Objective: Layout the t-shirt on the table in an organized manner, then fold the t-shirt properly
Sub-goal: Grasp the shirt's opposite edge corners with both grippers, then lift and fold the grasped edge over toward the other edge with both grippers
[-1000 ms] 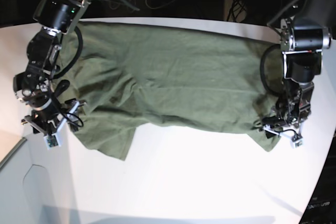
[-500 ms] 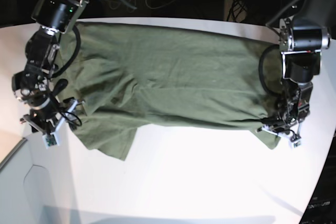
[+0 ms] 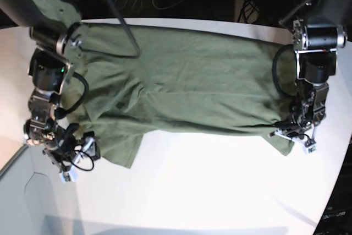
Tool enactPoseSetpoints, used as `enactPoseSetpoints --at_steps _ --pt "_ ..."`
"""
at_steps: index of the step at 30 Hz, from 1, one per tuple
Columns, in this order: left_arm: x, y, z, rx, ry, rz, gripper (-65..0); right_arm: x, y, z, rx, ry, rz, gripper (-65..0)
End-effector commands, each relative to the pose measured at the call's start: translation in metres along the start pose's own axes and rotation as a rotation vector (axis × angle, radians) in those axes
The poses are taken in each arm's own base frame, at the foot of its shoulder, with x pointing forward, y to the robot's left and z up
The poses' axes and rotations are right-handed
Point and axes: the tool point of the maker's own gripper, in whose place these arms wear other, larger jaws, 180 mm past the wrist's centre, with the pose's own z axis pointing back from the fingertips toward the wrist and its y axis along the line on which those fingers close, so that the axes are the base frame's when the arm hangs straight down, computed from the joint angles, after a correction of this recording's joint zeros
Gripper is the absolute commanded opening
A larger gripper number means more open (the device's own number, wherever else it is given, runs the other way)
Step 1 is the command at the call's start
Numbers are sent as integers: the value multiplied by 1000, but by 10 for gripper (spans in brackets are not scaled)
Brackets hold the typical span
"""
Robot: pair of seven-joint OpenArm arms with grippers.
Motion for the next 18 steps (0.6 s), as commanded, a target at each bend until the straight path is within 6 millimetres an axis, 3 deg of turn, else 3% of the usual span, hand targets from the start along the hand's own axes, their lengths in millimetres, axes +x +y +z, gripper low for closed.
enactPoseSetpoints --at_steps 1,3,9,18 --pt "-1 6 1 16 29 -2 -649 15 -10 0 -8 -41 -4 -221" --pt "-7 8 0 19 38 -4 -649 6 -15 -4 3 -54 -41 -221" --pt "-8 10 0 23 35 -7 -649 -24 -55 -5 -154 -69 -139 -220" --pt "-8 9 0 22 36 -11 -649 -60 -44 -6 -157 -29 -159 -223"
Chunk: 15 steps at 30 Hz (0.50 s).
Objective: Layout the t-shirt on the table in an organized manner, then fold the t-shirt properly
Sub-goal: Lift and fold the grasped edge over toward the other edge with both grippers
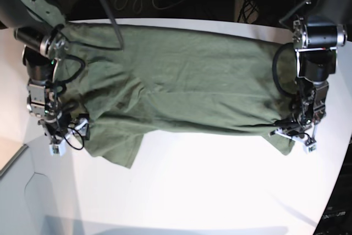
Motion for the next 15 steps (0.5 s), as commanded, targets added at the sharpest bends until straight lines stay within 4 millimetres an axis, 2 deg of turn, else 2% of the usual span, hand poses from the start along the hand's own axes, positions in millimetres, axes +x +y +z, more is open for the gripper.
enactPoseSetpoints --at_steps 1,3,5,8,10,12,14,15 --pt "-6 7 1 23 46 -6 -649 11 -1 -1 -5 -12 3 -225" --pt "-6 6 0 21 47 -6 -649 4 4 -2 2 -2 0 -237" --pt "-6 6 0 20 47 -2 -649 4 7 -2 8 -4 -2 -306" --pt "-5 5 1 16 44 2 -649 7 7 -2 7 -10 -2 -510" --pt "5 2 3 5 12 -3 -649 14 2 -2 -1 -25 -8 -650" --pt "8 0 9 -9 -28 -22 -649 19 0 -1 -6 -36 -4 -650" --pt "20 -7 21 -34 -100 -39 -649 39 -12 6 -40 -97 12 -650" --pt "21 -10 27 -50 -122 -36 -649 36 -19 13 -61 -111 3 -650"
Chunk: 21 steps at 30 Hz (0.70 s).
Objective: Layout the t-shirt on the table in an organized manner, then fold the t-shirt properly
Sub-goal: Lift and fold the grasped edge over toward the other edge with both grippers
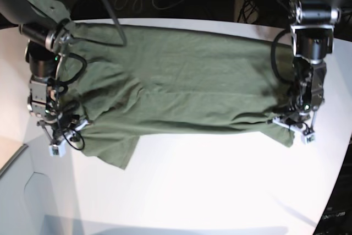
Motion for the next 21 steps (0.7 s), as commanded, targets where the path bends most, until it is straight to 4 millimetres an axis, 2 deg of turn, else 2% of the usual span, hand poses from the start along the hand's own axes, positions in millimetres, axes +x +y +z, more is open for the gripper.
enactPoseSetpoints --at_steps 1,2,4,7,10,18,21 --pt "36 -6 7 -29 -97 15 -649 30 -23 9 -48 -98 -3 -650" --pt "40 -9 12 -47 -118 30 -649 36 -30 16 -71 -131 3 -650" --pt "42 -10 19 -72 -137 75 -649 45 -27 25 -86 -177 18 -650" --pt "46 7 28 -63 -171 169 -649 47 -31 45 -111 -222 49 -650" --pt "43 16 31 -51 -177 192 -649 39 -10 57 -50 -245 47 -650" --pt "48 10 52 -81 -236 164 -649 38 -9 99 -66 -352 8 -650" --pt "48 0 60 -104 -254 162 -649 36 -9 114 -66 -385 -20 -650"
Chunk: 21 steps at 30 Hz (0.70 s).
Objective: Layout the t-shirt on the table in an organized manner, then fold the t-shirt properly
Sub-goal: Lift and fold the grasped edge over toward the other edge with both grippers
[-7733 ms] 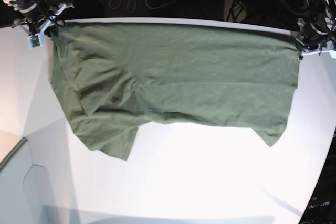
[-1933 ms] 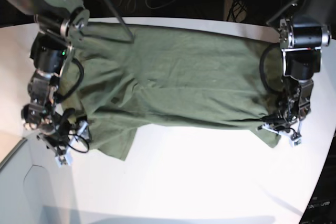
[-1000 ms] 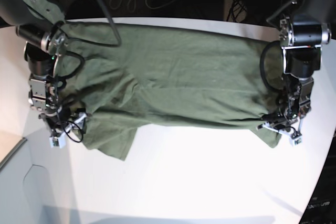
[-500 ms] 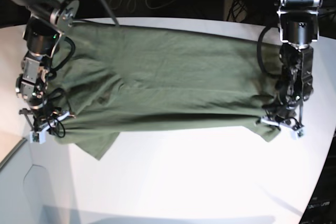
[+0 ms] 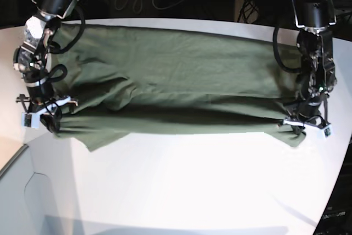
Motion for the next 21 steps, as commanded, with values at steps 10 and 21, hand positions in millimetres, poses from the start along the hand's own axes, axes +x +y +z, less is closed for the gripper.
enactPoseSetpoints --at_steps 10,21 --pt "8 -5 30 -36 -69 -50 -649 16 2 46 21 -77 47 -650" --pt "-39 14 43 1 22 -42 -649 -35 -1 78 20 55 55 -650"
